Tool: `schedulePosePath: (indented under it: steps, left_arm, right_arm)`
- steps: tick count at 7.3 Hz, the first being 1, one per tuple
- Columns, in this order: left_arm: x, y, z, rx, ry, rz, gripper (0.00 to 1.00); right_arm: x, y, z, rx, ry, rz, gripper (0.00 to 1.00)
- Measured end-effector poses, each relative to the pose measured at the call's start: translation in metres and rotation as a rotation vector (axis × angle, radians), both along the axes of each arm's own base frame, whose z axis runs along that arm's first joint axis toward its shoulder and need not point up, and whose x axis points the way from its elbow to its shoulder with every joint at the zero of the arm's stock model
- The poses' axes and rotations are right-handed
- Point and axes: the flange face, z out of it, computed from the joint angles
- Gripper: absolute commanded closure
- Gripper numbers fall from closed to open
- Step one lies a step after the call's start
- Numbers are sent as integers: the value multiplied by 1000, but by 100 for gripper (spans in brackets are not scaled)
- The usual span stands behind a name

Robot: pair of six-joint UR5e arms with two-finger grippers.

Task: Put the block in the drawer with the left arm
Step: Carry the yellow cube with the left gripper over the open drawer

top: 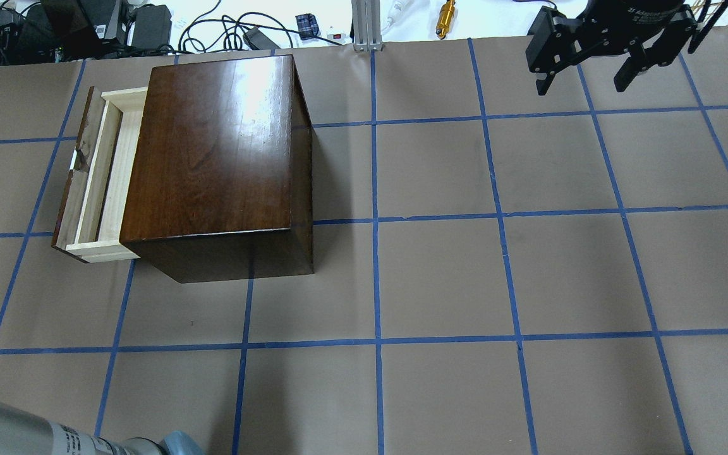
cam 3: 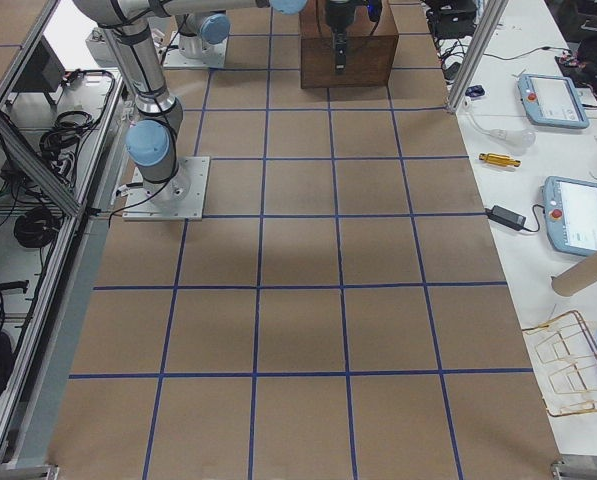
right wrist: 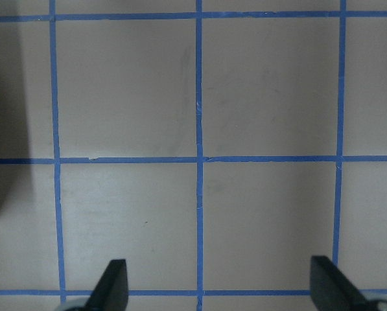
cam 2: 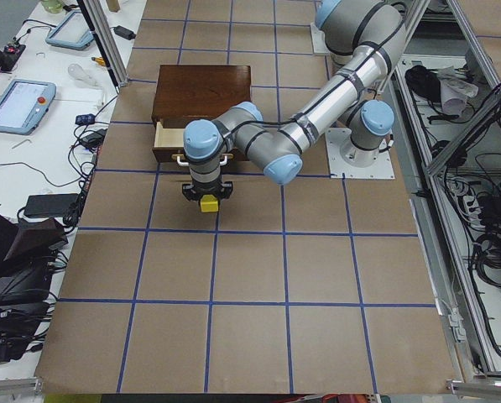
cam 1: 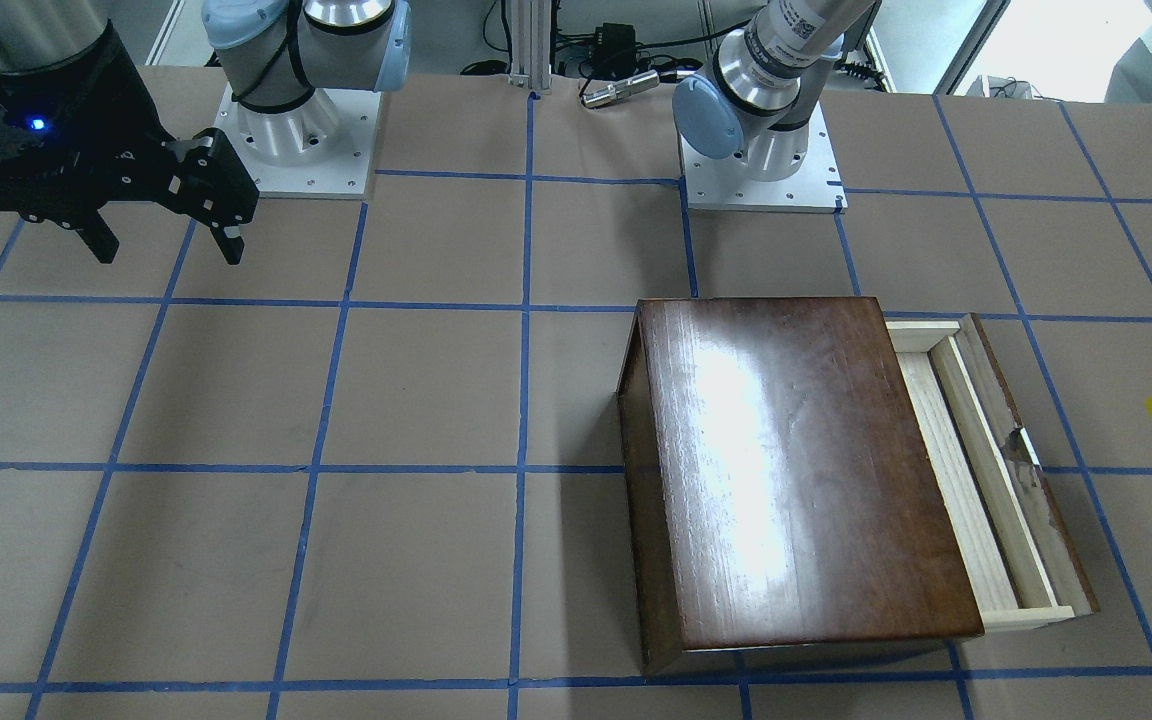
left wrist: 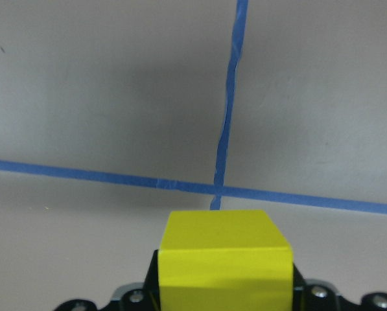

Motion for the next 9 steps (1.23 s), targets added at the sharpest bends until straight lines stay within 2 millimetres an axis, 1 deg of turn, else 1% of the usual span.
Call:
schedulePosePath:
  steps: [1, 2, 3, 4, 5, 6, 7, 8, 9]
  left_arm:
    - [-38, -8, 21, -4, -15, -12, 99]
    - [-83, -17, 35, -1, -19, -16, 99]
    - [-128, -24, 43, 5, -16, -14, 99]
    - [-168, -30, 42, 13, -11, -20, 99]
    - [-200, -36, 37, 24, -6, -35, 99]
    - [-223, -40, 30, 32, -2, -50, 99]
    - [-236, -43, 22, 39, 5, -59, 98]
    - [-242, -44, 17, 45, 11, -67, 98]
    - [-243, -44, 12, 50, 15, -77, 98]
  right_arm:
    - [0, 0, 0, 0, 0, 0, 0]
    - [0, 0, 0, 0, 0, 0, 0]
    - [0, 0, 0, 0, 0, -1, 0]
    - [0, 0, 0, 0, 0, -1, 0]
    - [0, 0, 0, 0, 0, -2, 0]
    - [0, 0, 0, 0, 0, -1, 0]
    - [0, 0, 0, 0, 0, -1, 0]
    - [0, 0, 0, 0, 0, 0, 0]
    - [0, 0, 0, 0, 0, 0, 0]
